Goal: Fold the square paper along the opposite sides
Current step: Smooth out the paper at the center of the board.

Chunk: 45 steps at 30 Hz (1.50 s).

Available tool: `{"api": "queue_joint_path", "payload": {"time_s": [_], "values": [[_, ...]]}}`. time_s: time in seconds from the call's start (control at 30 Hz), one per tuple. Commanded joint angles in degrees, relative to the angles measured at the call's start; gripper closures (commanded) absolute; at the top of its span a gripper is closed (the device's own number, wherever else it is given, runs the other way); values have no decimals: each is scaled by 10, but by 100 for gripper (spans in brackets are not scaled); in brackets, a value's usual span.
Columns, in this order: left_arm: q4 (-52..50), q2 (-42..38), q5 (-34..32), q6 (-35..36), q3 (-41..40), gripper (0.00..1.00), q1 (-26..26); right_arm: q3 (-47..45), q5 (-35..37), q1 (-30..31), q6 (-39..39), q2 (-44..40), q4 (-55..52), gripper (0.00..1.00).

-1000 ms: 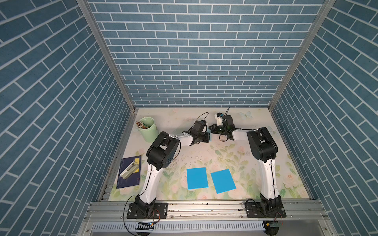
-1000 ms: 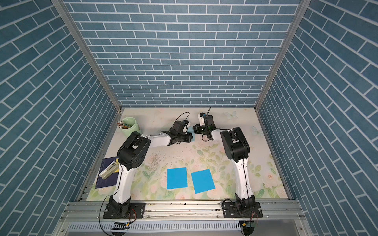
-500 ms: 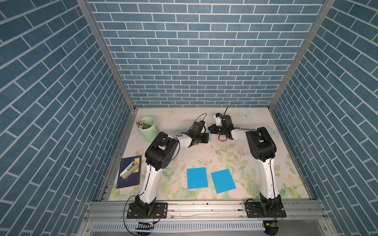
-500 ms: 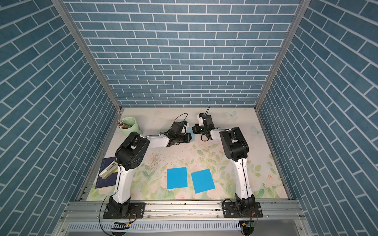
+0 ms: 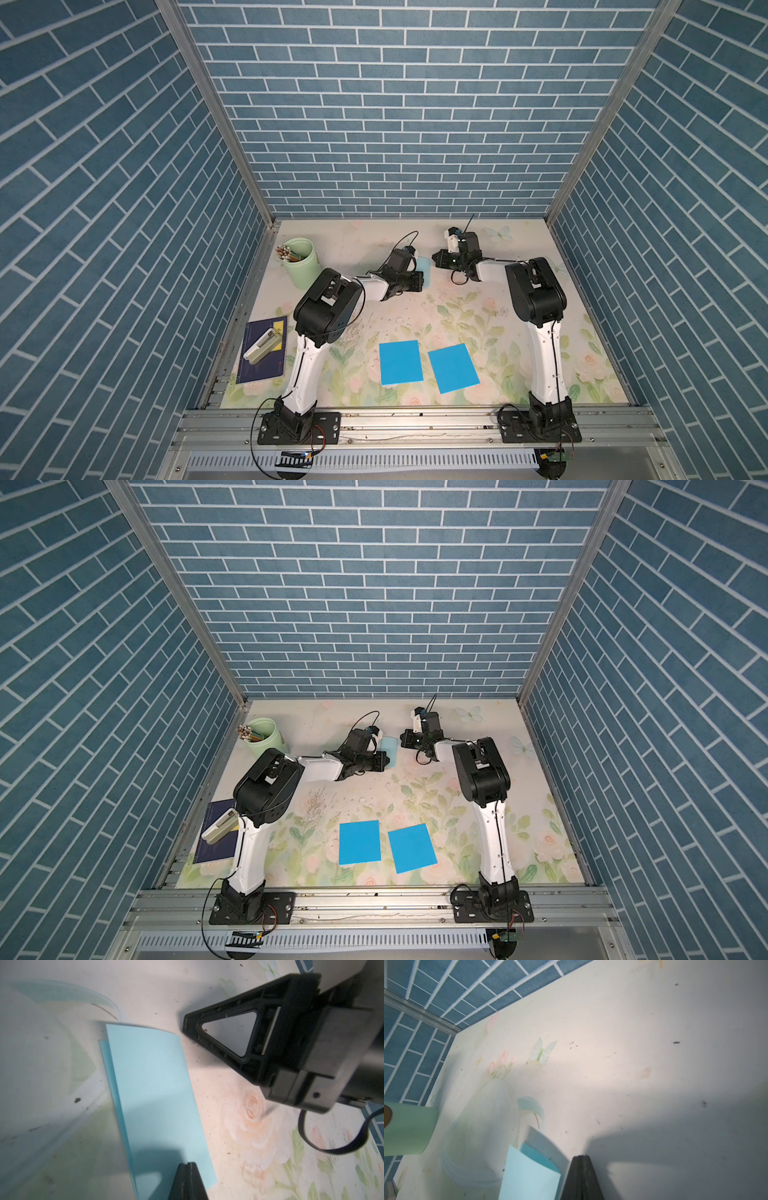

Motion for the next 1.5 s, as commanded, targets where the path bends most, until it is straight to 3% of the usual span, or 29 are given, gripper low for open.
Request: {"api": "queue_joint_path", "payload": {"time_s": [0.0, 0.2, 0.43, 0.63, 1.07, 1.47], "values": [[-44, 3, -4, -2, -20, 100, 3, -12, 24, -6, -16, 14, -48, 100], [-45, 3, -4, -3, -22, 100, 3, -11, -9, -1, -34, -46, -28, 100], [-44, 2, -3, -5, -21, 100, 4, -53, -30, 49, -23, -82, 10, 100], [-44, 3, -3, -4, -22, 100, 3, -67, -35, 66, -13, -58, 14, 100], [-34, 0, -1, -8, -36, 100, 5, -28, 39, 24, -34, 2, -54, 100], [-32, -1, 0, -7, -44, 100, 7, 1, 51, 18, -38, 27, -69, 100]]}}
